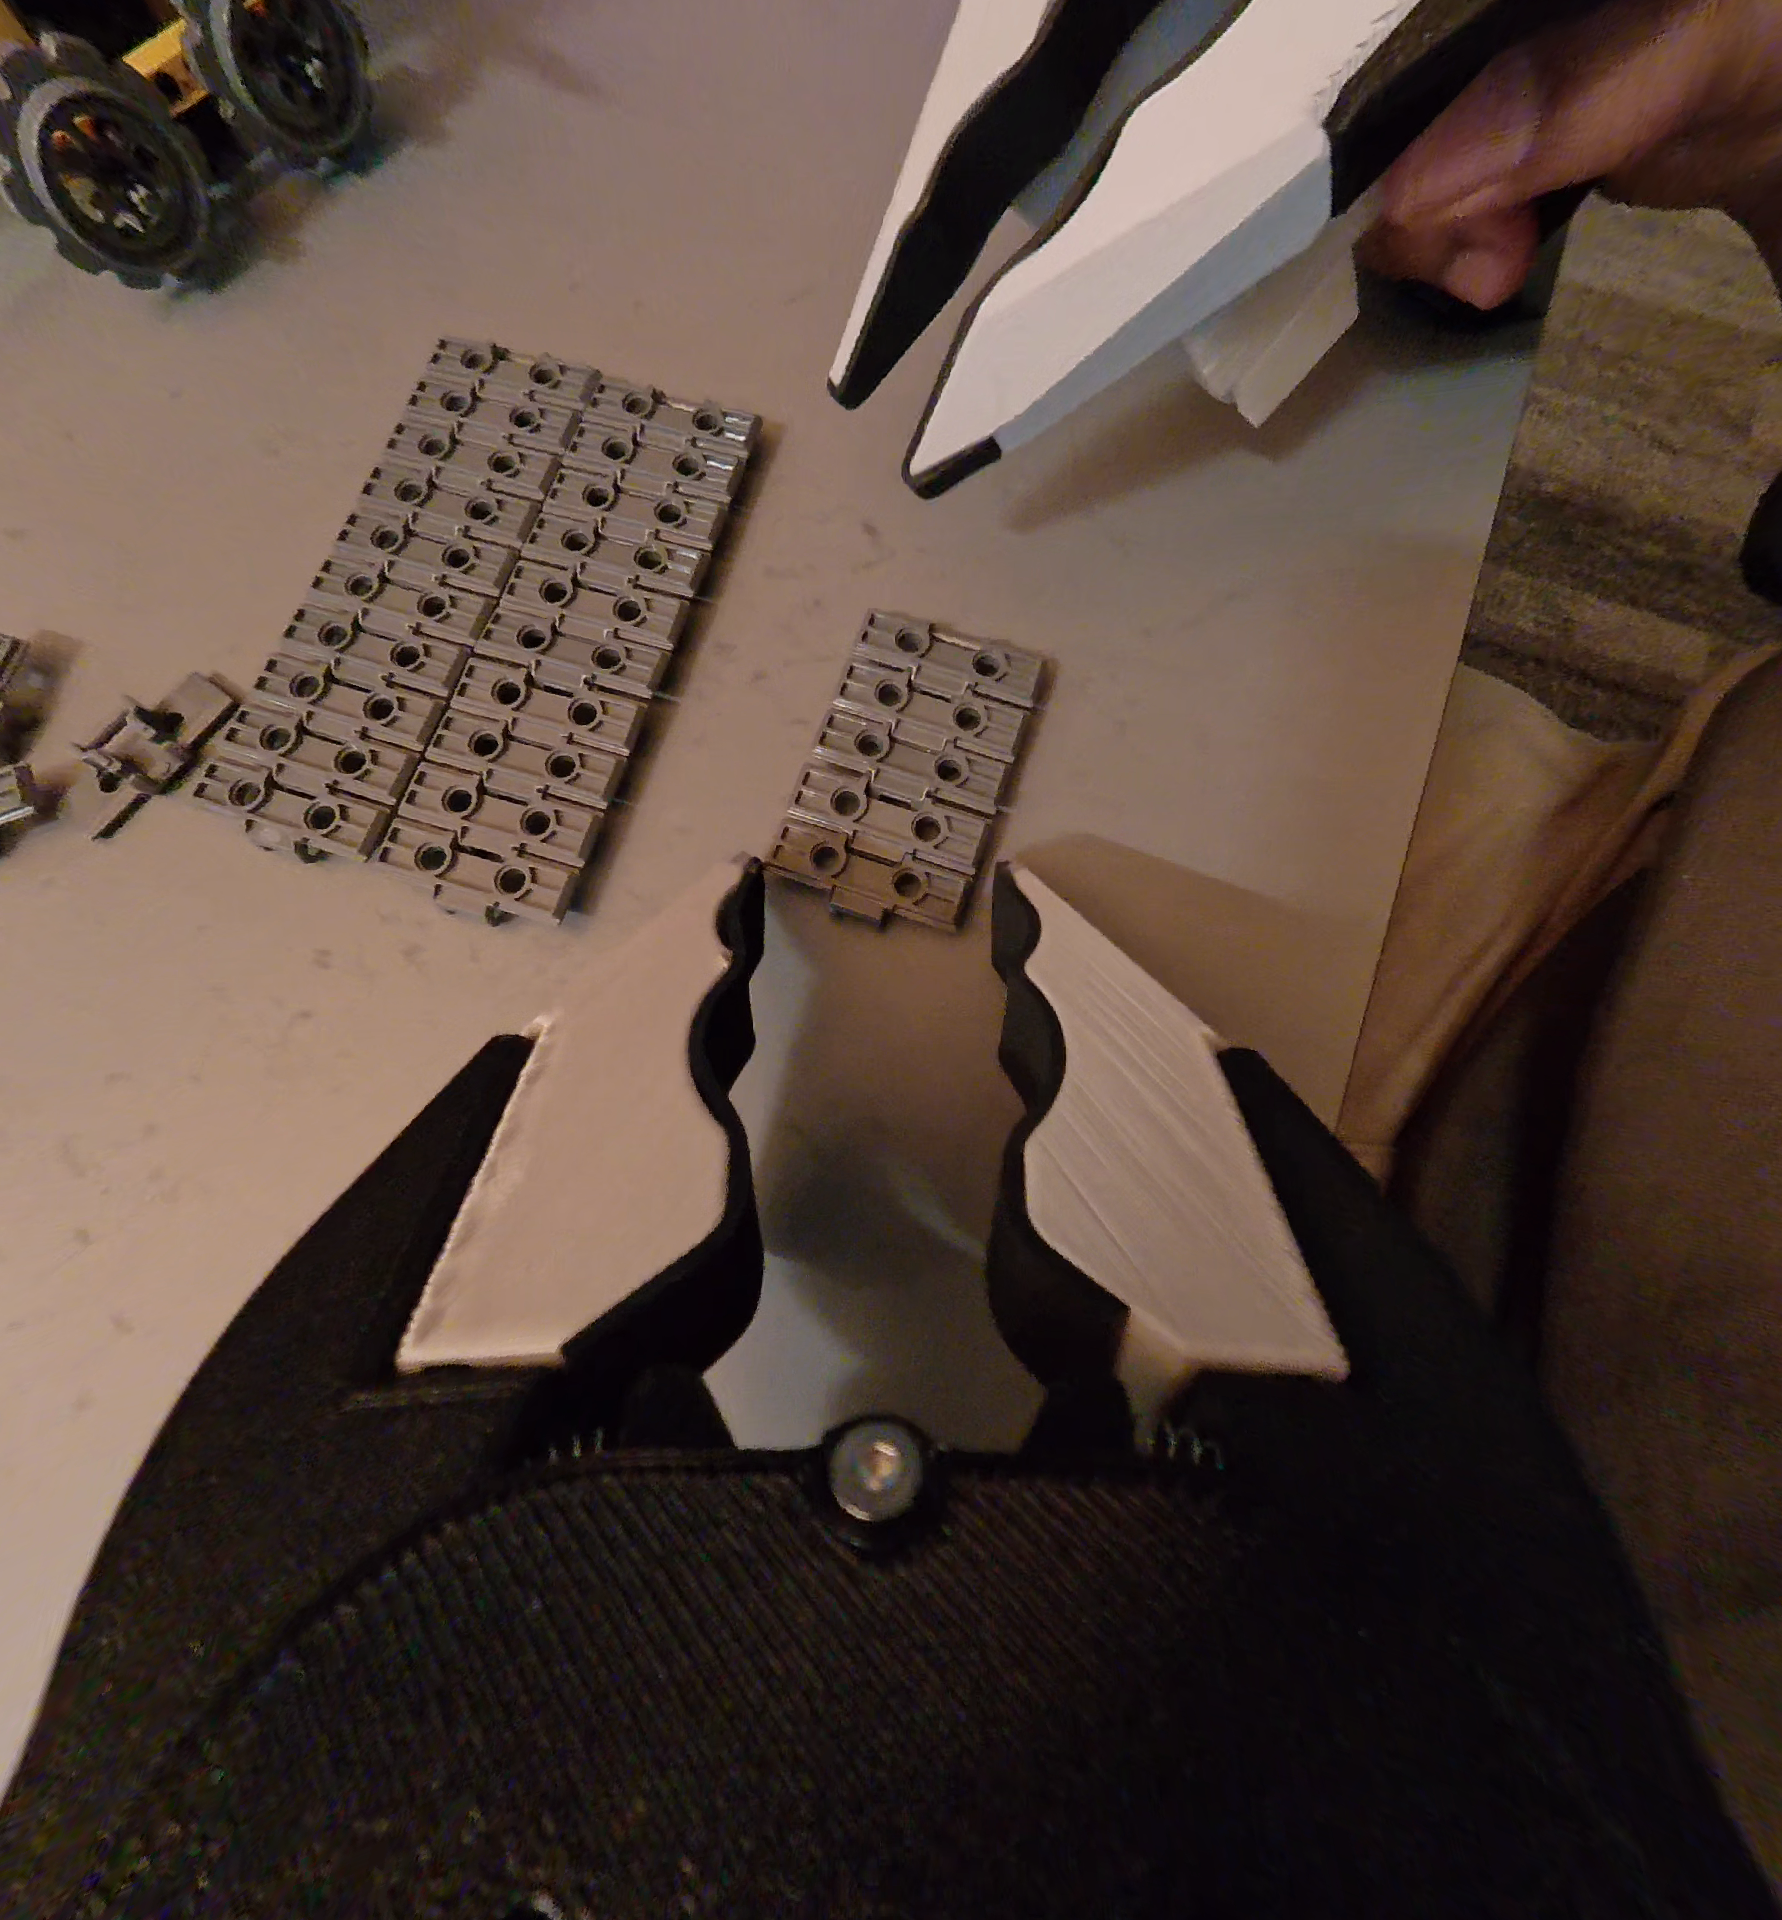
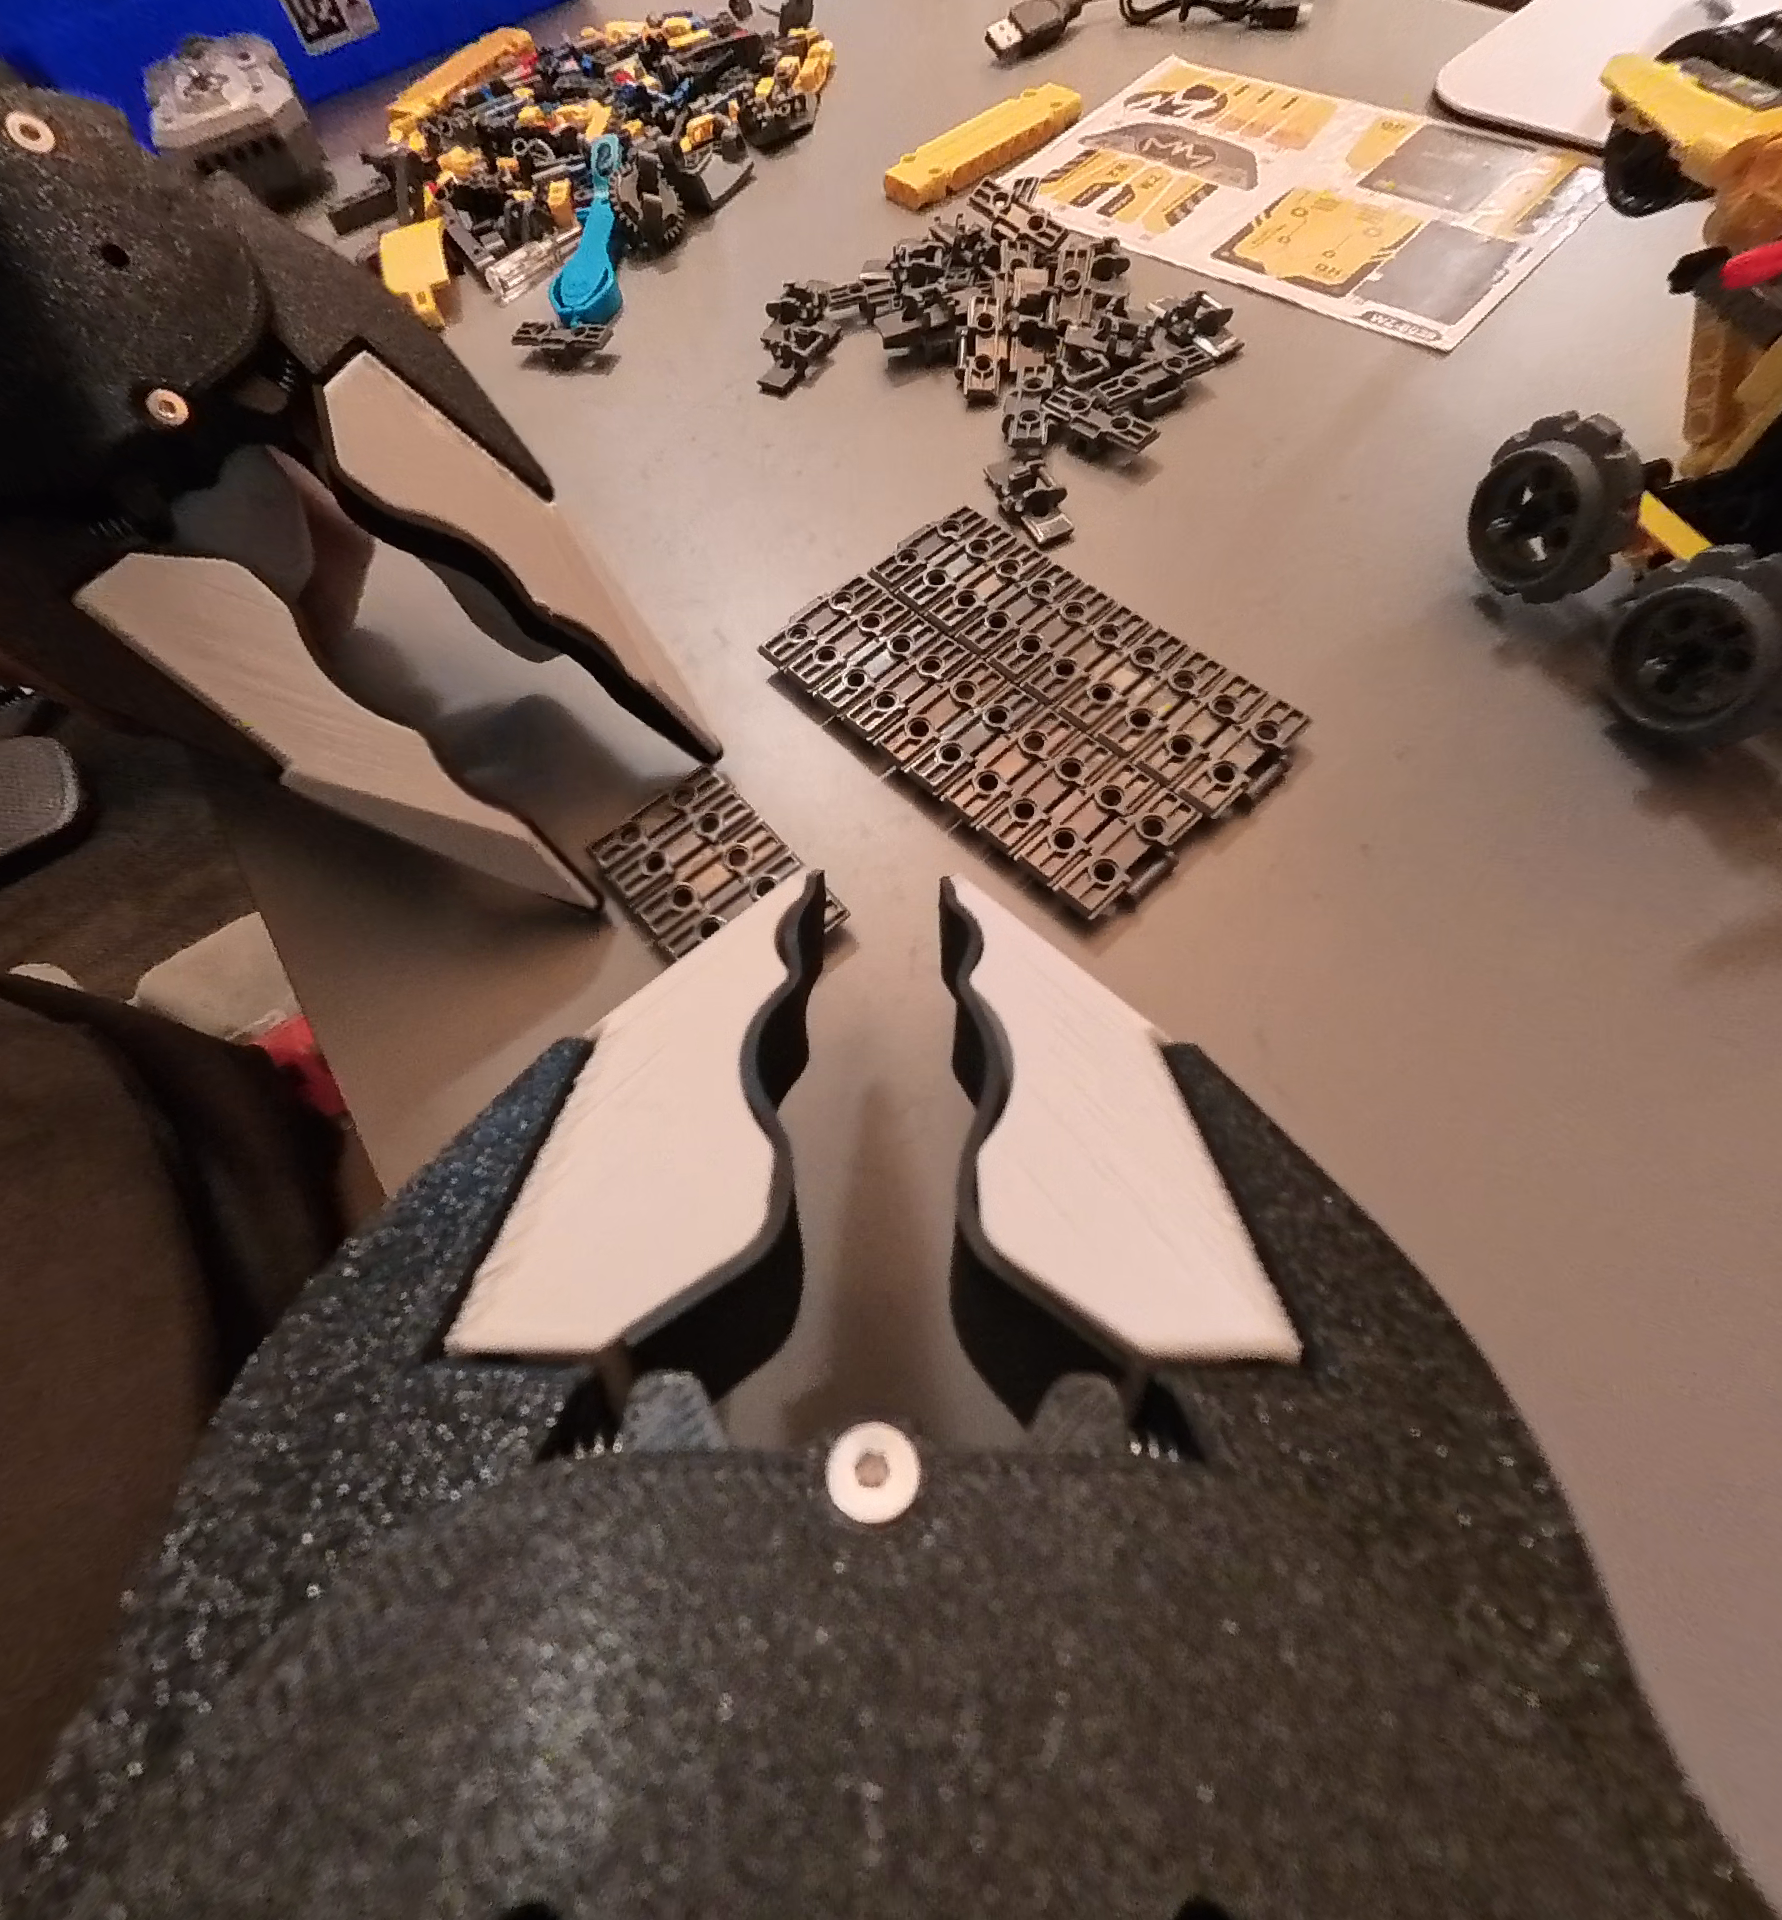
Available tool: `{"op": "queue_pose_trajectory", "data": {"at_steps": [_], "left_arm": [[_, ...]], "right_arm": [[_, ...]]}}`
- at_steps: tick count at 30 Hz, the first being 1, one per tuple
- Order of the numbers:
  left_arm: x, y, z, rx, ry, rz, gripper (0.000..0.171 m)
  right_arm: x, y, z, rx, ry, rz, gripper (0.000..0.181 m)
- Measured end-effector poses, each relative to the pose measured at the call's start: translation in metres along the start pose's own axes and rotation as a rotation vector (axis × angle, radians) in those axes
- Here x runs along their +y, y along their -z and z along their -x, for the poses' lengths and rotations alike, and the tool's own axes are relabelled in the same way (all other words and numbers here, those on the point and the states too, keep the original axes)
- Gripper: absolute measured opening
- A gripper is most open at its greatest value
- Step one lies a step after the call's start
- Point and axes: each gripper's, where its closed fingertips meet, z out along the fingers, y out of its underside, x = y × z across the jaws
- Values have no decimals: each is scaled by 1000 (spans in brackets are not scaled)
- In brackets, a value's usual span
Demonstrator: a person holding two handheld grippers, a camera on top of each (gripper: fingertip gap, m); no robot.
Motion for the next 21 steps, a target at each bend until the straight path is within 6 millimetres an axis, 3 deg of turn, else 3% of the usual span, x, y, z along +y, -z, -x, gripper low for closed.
{"op": "queue_pose_trajectory", "data": {"at_steps": [21], "left_arm": [[0, 2, 0, -21, -10, -12, 46]], "right_arm": [[2, -2, 1, 35, 41, 19, 20]]}}
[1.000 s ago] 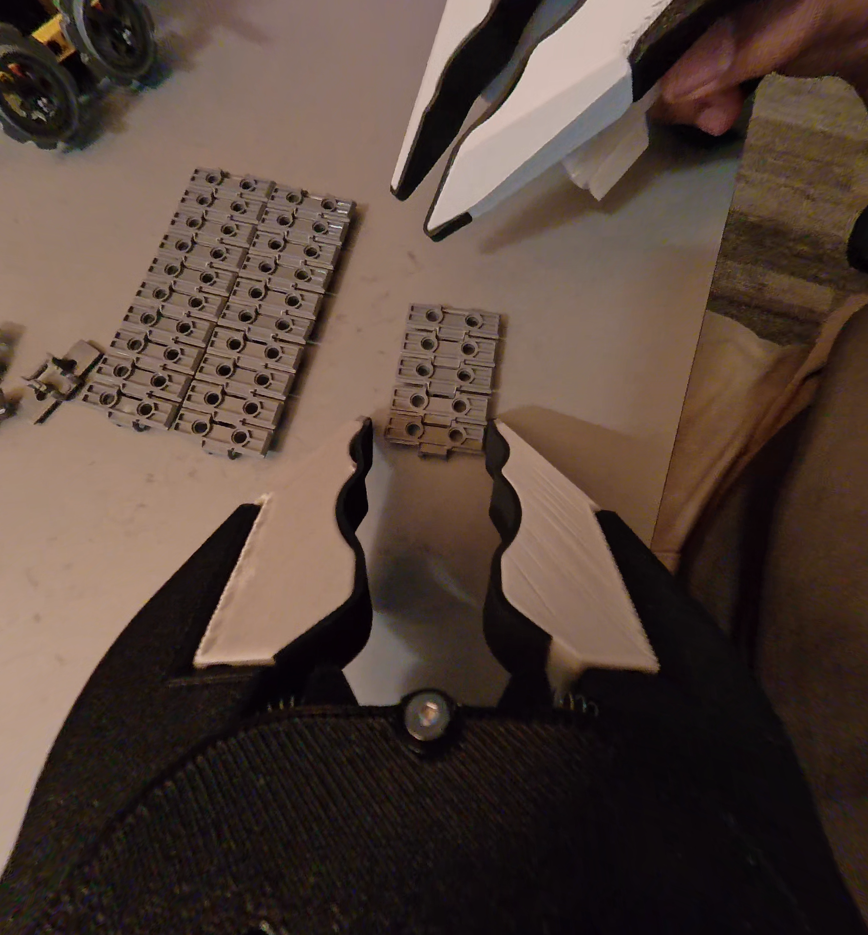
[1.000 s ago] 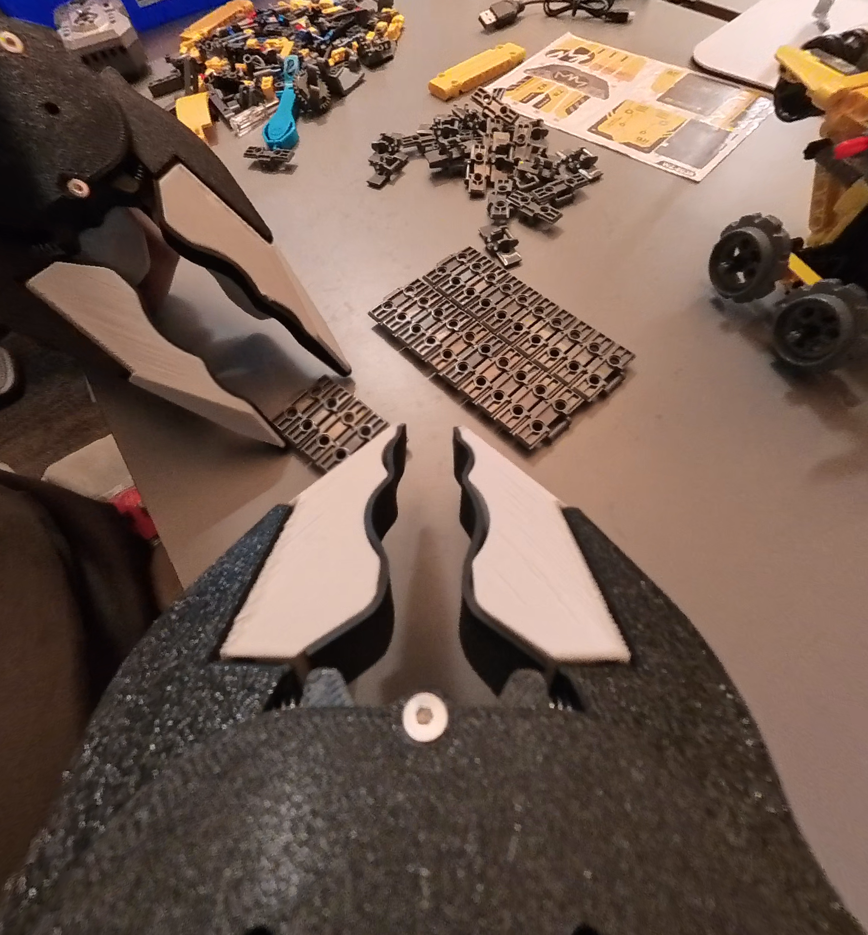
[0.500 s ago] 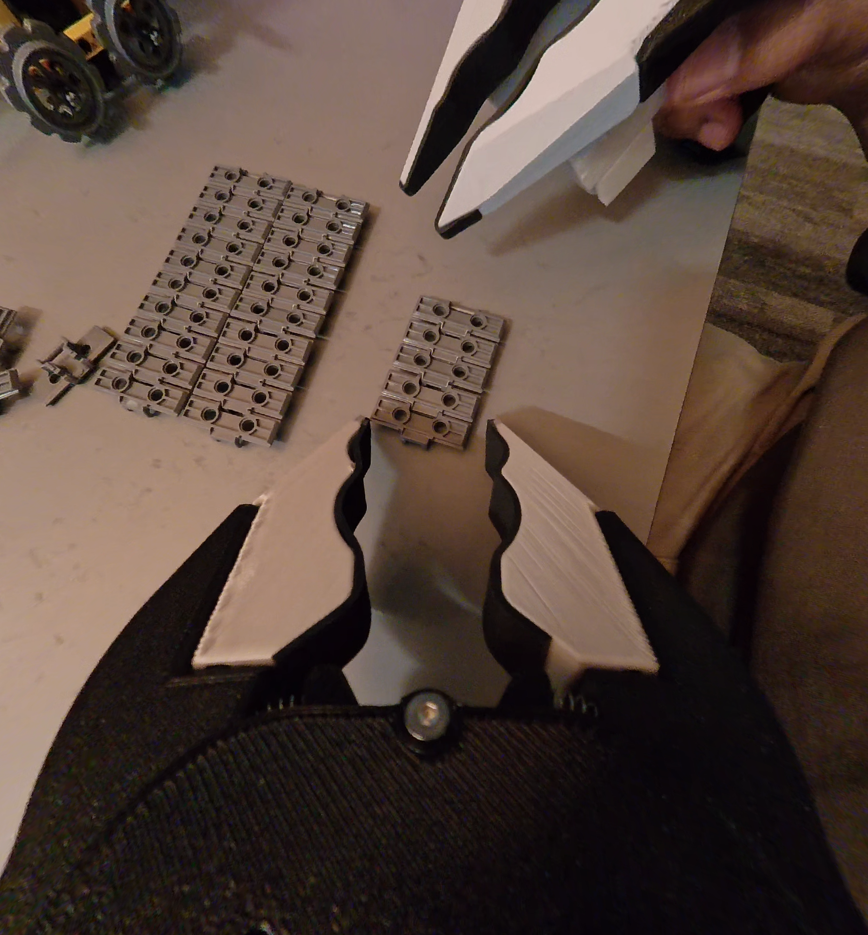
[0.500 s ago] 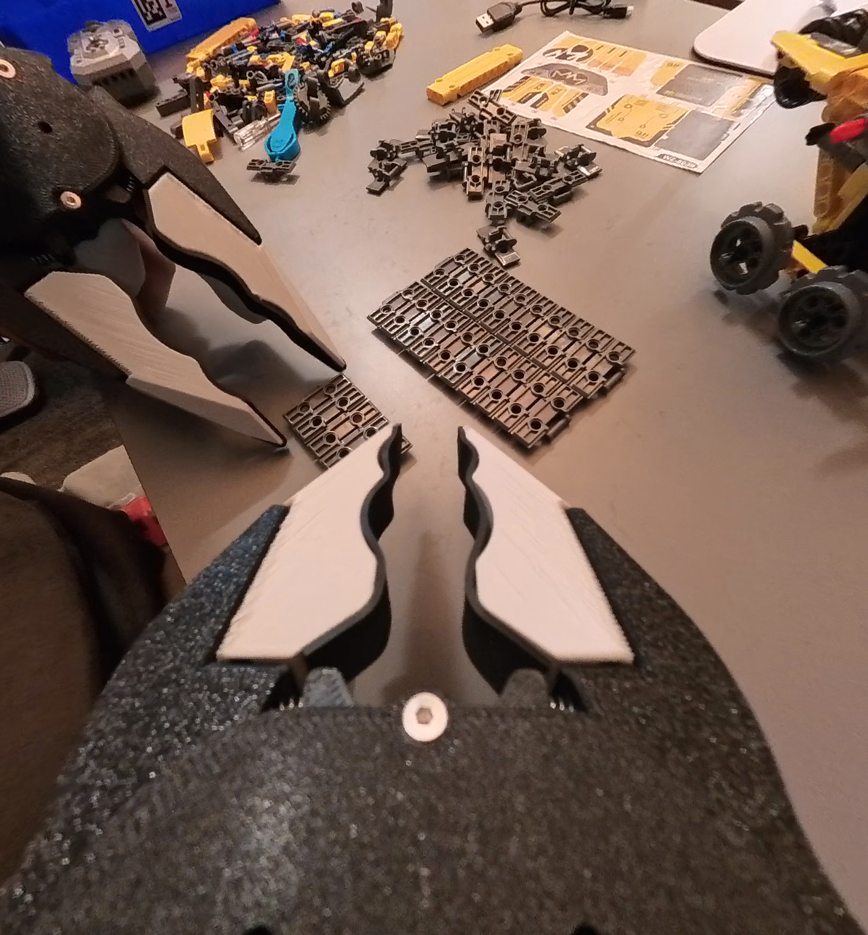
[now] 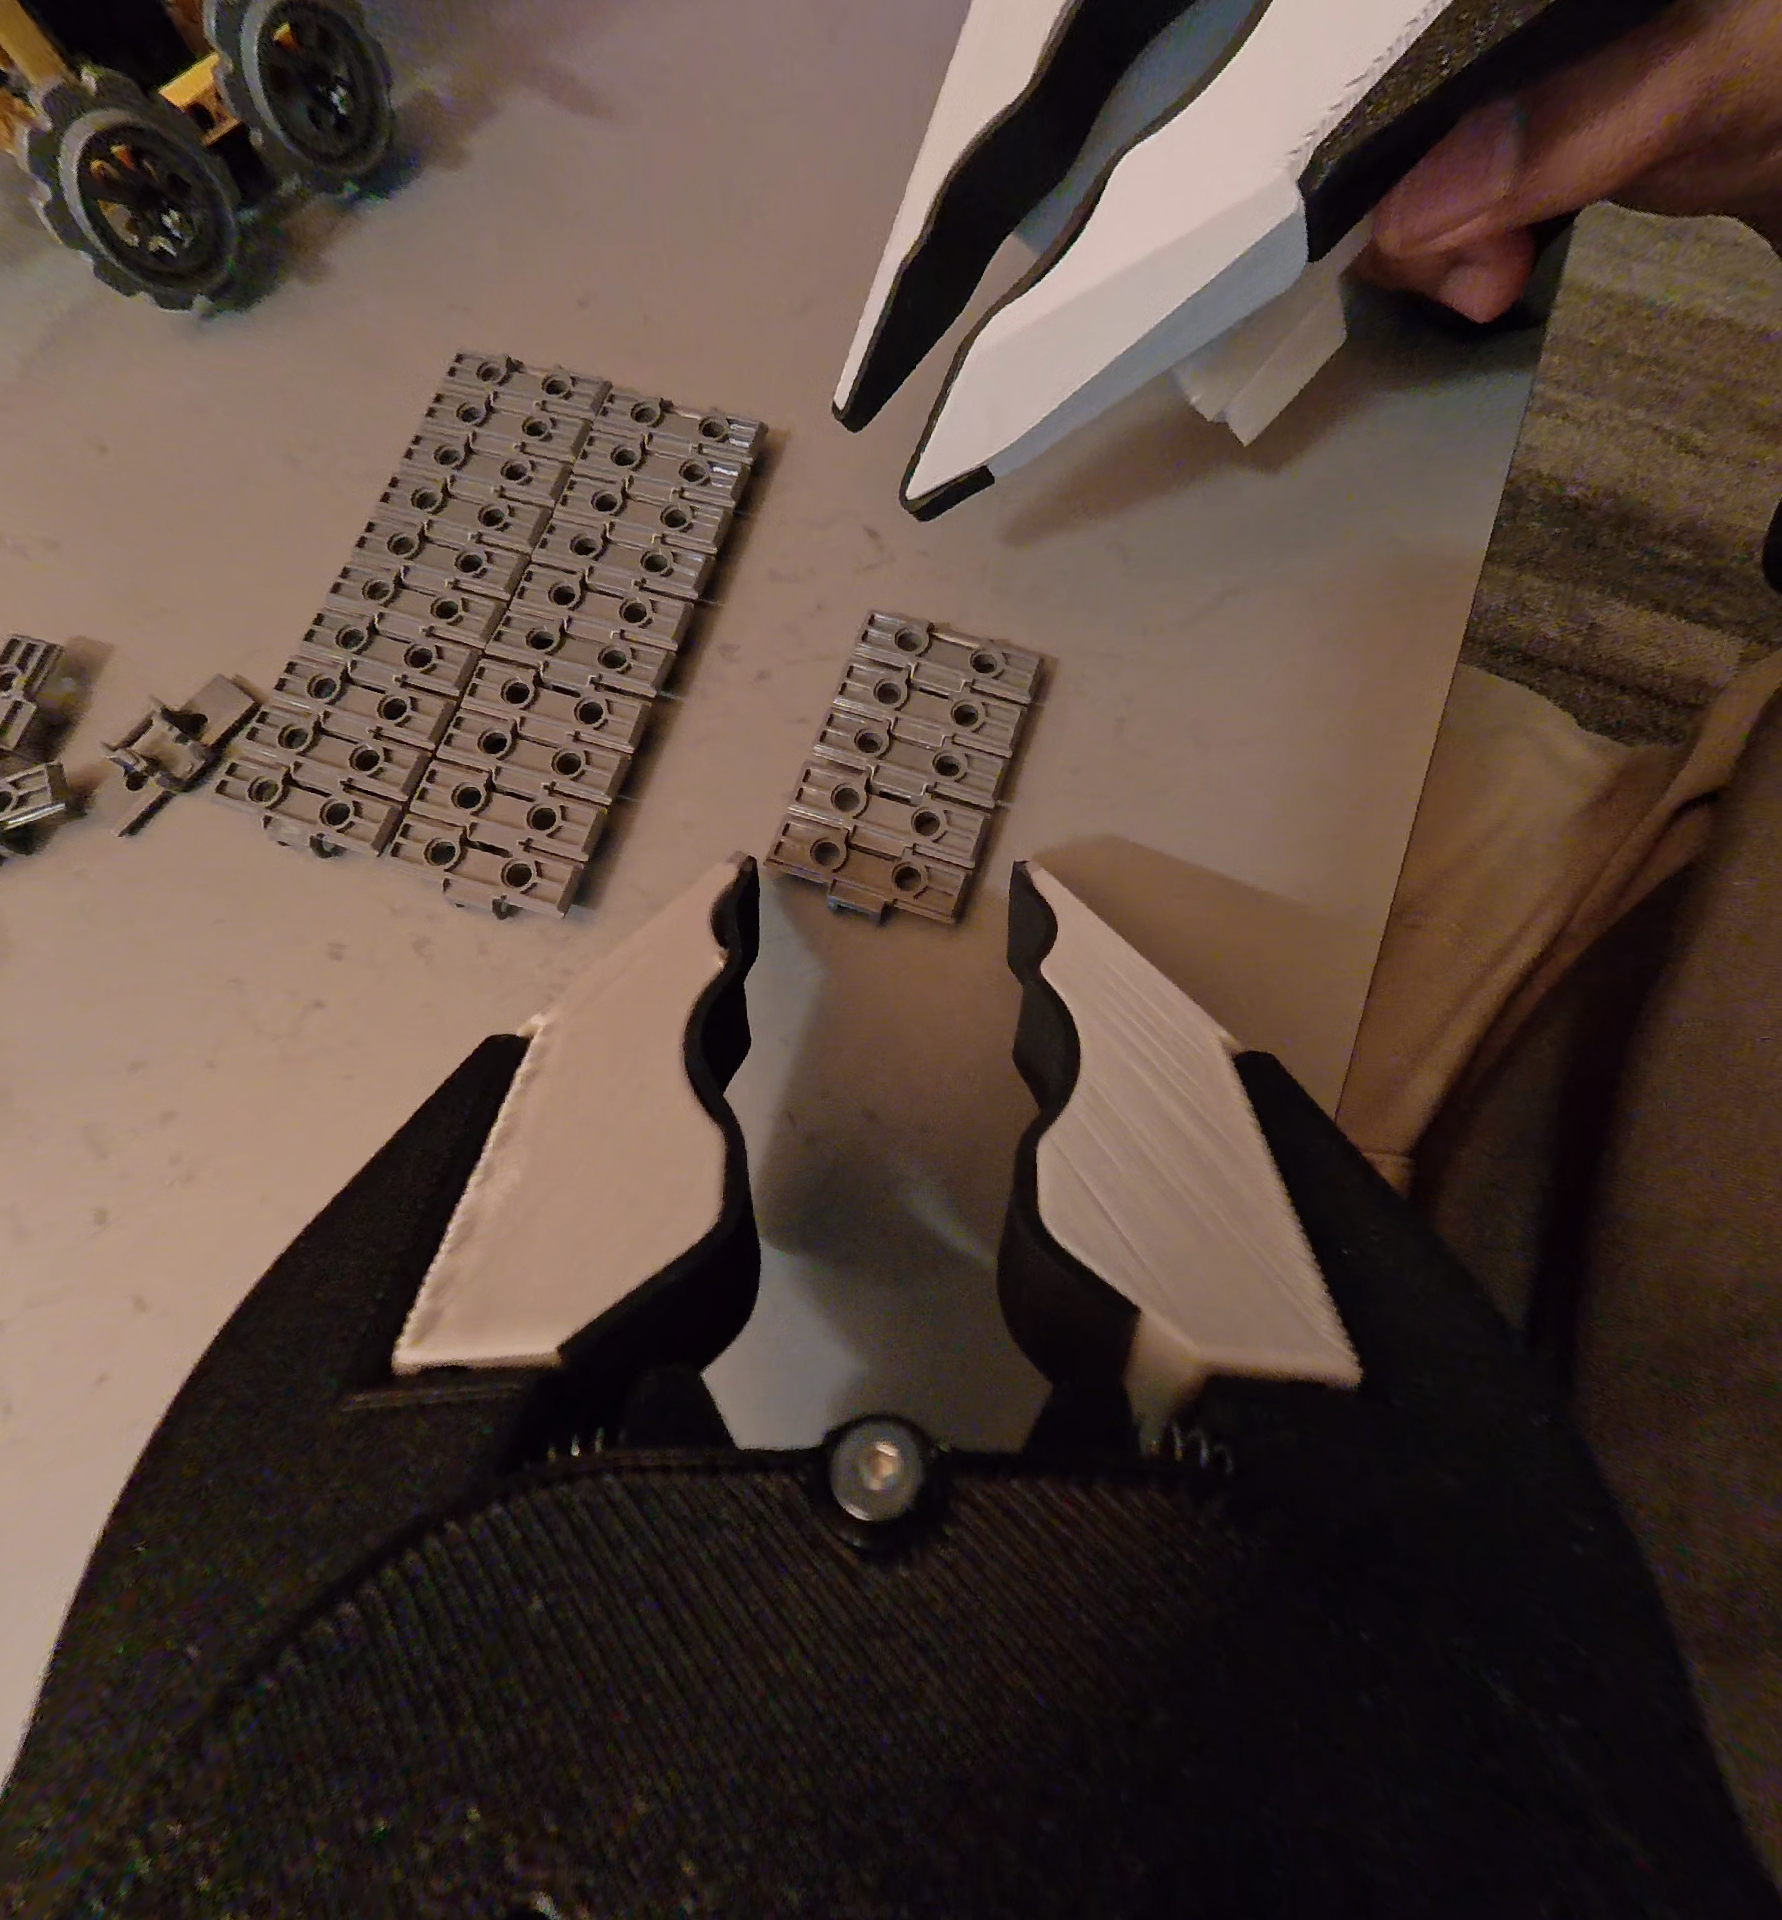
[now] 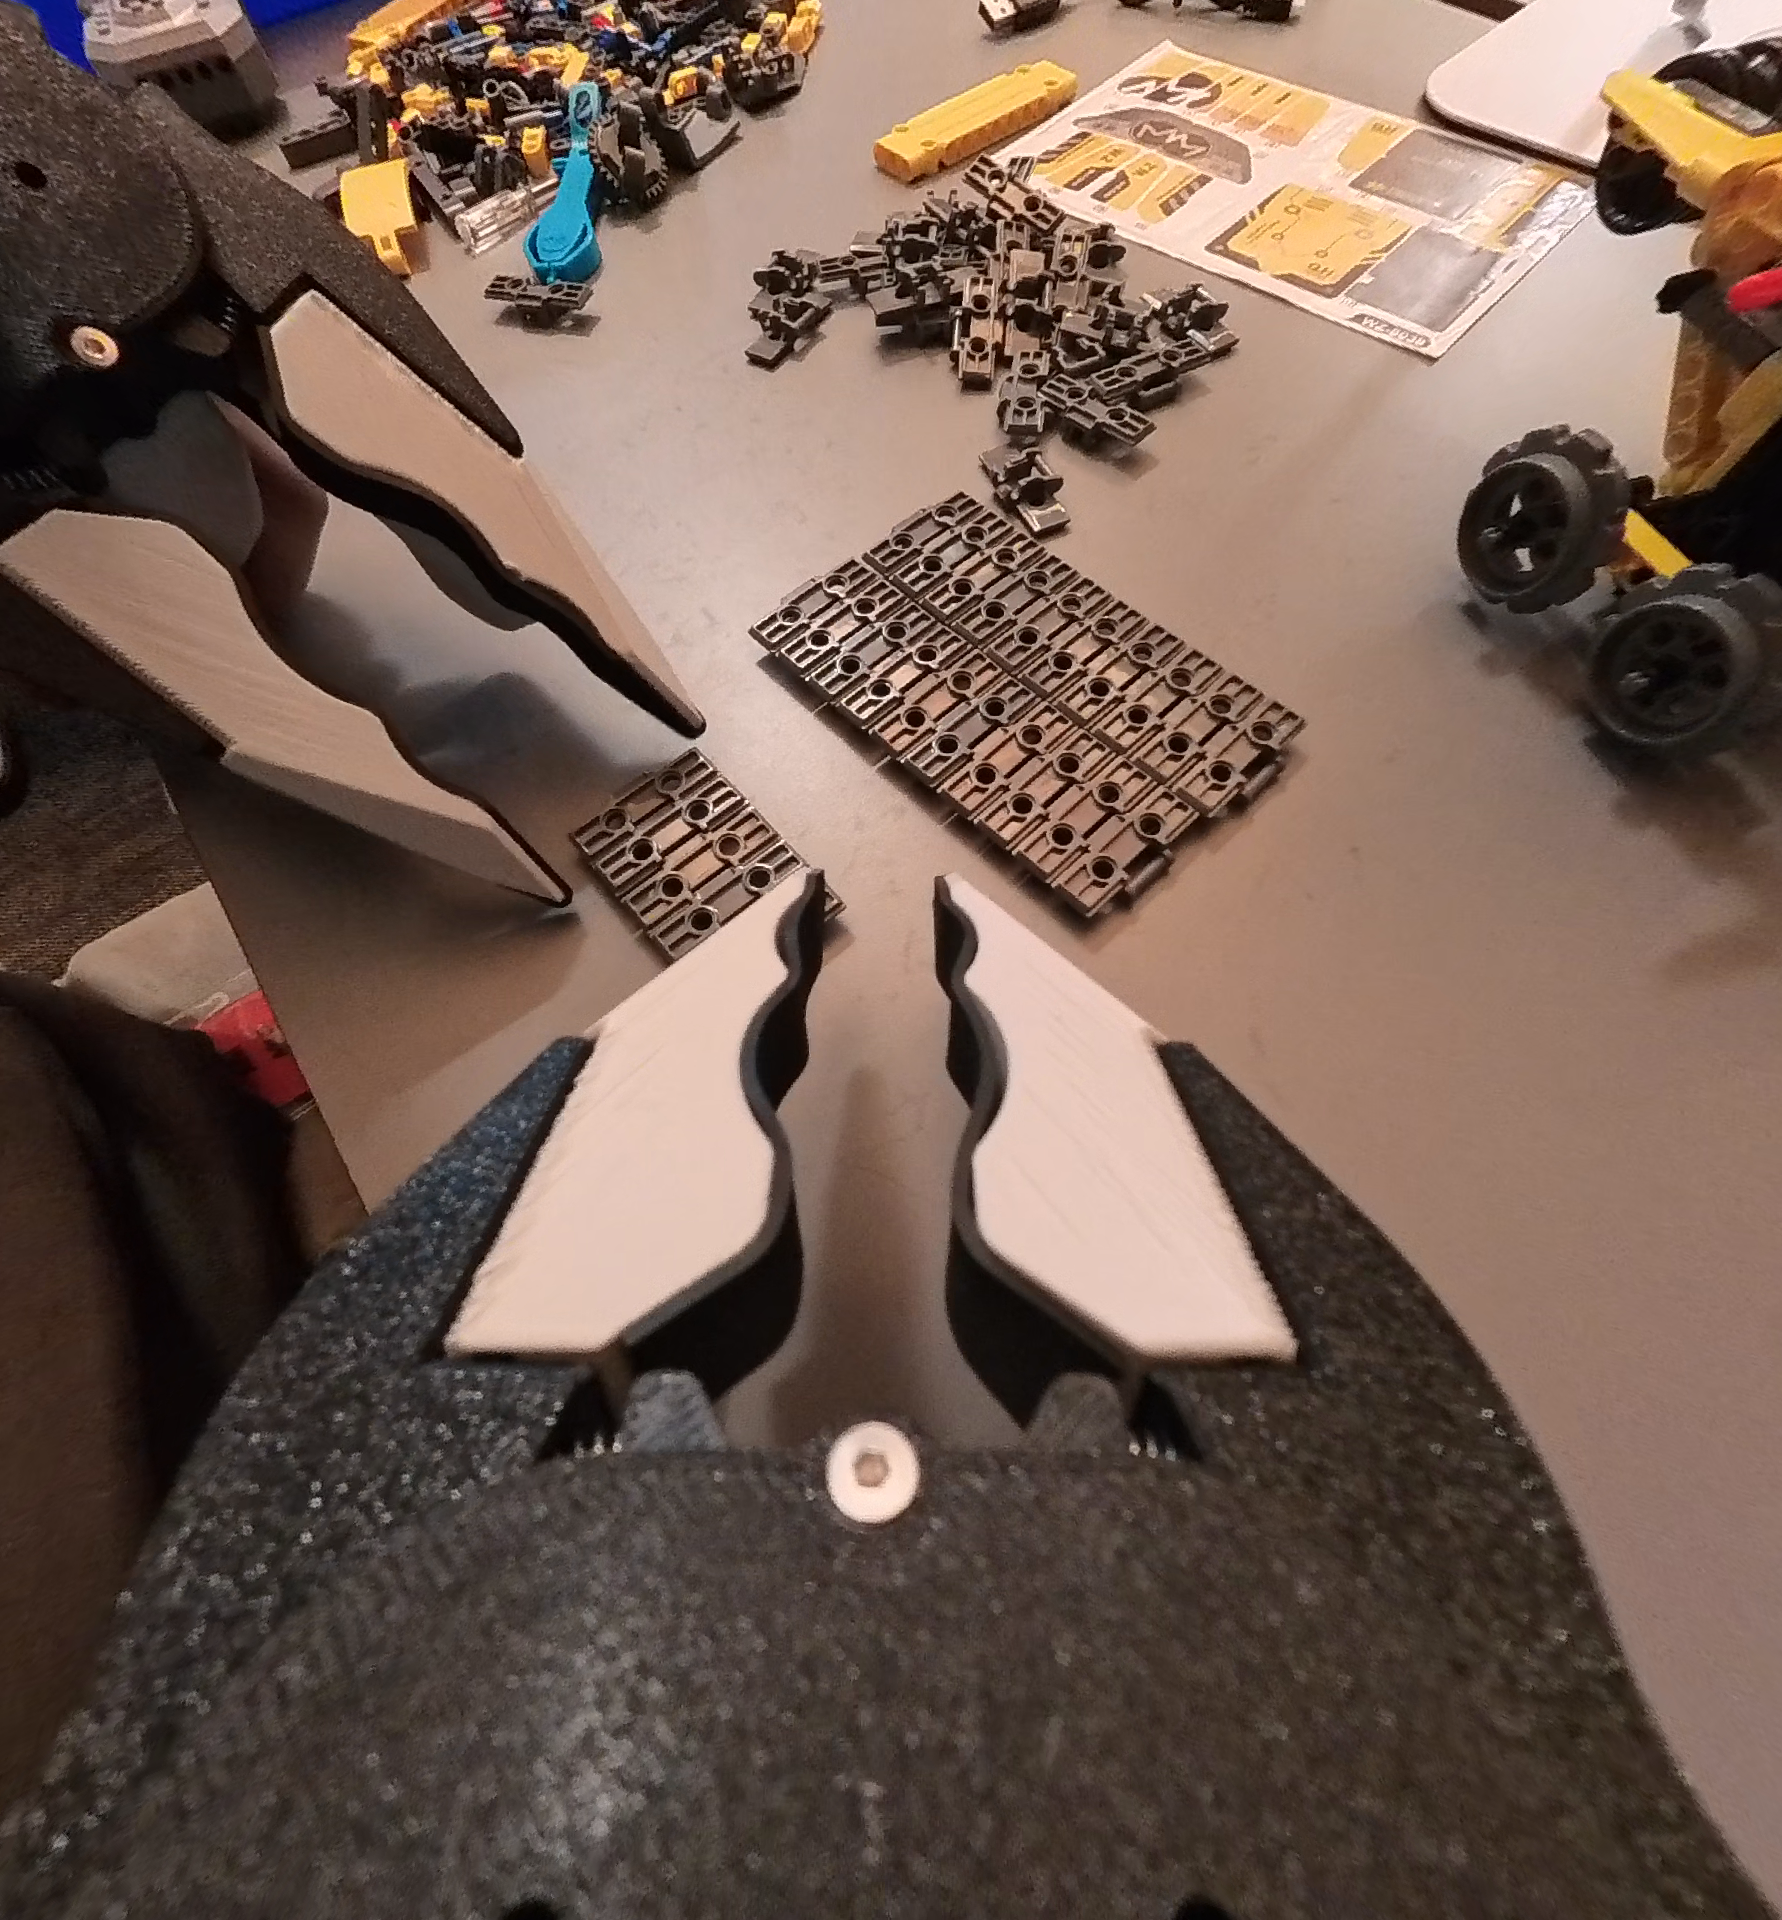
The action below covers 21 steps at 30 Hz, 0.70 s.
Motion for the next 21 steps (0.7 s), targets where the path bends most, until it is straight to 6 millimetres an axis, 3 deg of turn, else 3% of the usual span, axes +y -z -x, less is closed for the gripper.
{"op": "queue_pose_trajectory", "data": {"at_steps": [8, 10, 12, 14, 17, 21], "left_arm": [[-5, 4, 7, -14, 45, -40, 55], [-9, 10, 14, -46, 69, -83, 47], [-14, 22, 33, -148, 101, -147, 25], [-15, 36, 59, -244, 166, -167, 15], [-4, 53, 101, -364, 269, -97, 19], [27, 69, 157, -568, 305, 75, 34]], "right_arm": [[-1, 0, 1, 3, 8, -6, 20], [0, 0, 0, 8, 9, -4, 20], [0, 0, 0, 14, 9, -3, 20], [-1, 1, -1, 20, 11, -7, 20], [-1, 1, -1, 20, 11, -9, 20], [-2, 1, -1, 28, 13, -16, 20]]}}
